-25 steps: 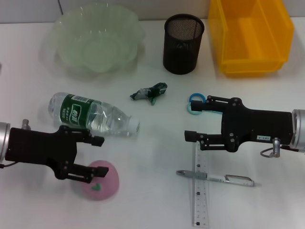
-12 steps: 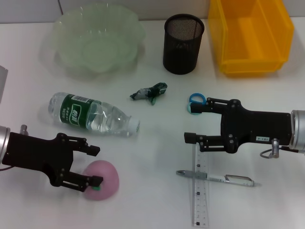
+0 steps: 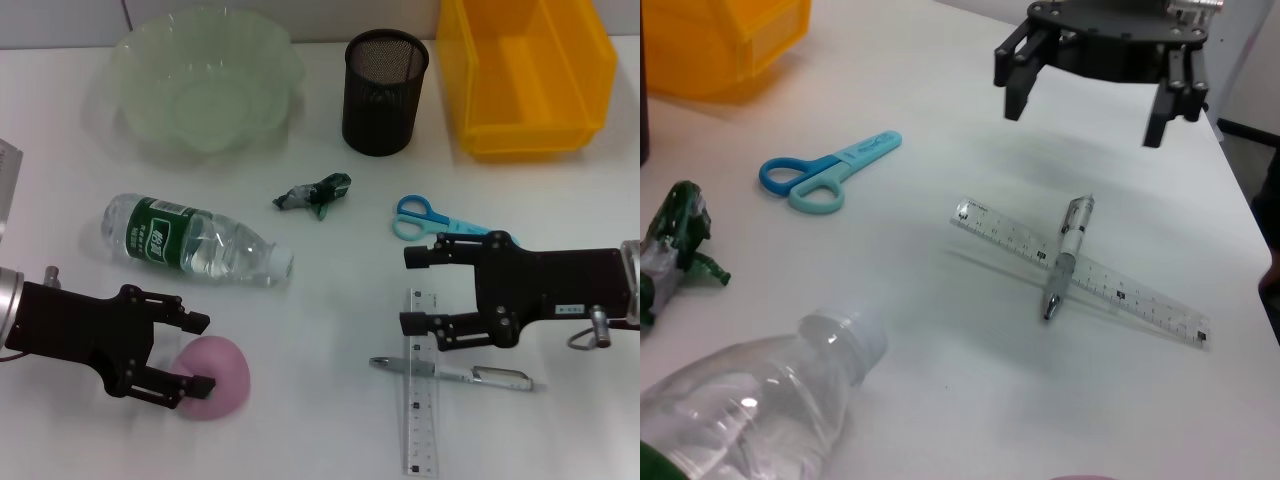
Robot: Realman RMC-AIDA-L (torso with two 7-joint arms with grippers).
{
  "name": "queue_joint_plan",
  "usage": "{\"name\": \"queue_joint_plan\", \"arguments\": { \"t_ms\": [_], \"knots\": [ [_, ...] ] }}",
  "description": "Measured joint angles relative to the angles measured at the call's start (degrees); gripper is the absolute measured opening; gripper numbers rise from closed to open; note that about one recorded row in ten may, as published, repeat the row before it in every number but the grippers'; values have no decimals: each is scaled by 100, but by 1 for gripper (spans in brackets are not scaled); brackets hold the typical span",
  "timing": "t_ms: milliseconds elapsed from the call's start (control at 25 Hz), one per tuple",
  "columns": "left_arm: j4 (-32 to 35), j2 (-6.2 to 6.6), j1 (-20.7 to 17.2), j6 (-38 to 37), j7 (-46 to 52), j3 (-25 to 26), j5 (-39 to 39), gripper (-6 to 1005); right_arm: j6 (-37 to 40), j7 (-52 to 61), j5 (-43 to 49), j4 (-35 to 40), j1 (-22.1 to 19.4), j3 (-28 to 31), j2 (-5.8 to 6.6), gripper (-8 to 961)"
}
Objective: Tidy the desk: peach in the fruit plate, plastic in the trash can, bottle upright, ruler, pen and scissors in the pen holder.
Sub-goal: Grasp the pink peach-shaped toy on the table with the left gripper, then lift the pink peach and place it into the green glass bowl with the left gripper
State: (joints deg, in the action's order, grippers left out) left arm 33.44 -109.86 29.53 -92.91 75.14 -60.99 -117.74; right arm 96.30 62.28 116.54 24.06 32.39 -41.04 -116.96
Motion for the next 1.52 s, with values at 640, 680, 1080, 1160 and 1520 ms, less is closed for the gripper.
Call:
{"name": "queue_joint_plan", "arguments": {
  "t_ms": [640, 680, 1080, 1160, 1520],
  "knots": [
    [7, -28, 37, 46, -28, -34, -18, 769, 266, 421, 483, 219, 92, 0, 68, 790],
    [7, -34, 41, 41, -31, -46, -64, 767, 266, 421, 484, 221, 92, 0, 68, 790],
    [73, -149, 138, -3, -38, 109, -404, 394, 266, 425, 484, 230, 94, 0, 69, 790],
    [94, -149, 145, -10, -38, 143, -403, 319, 266, 425, 484, 231, 94, 0, 68, 790],
    [132, -192, 194, -32, -37, 372, -401, 156, 269, 422, 483, 230, 86, 0, 62, 790]
  ]
}}
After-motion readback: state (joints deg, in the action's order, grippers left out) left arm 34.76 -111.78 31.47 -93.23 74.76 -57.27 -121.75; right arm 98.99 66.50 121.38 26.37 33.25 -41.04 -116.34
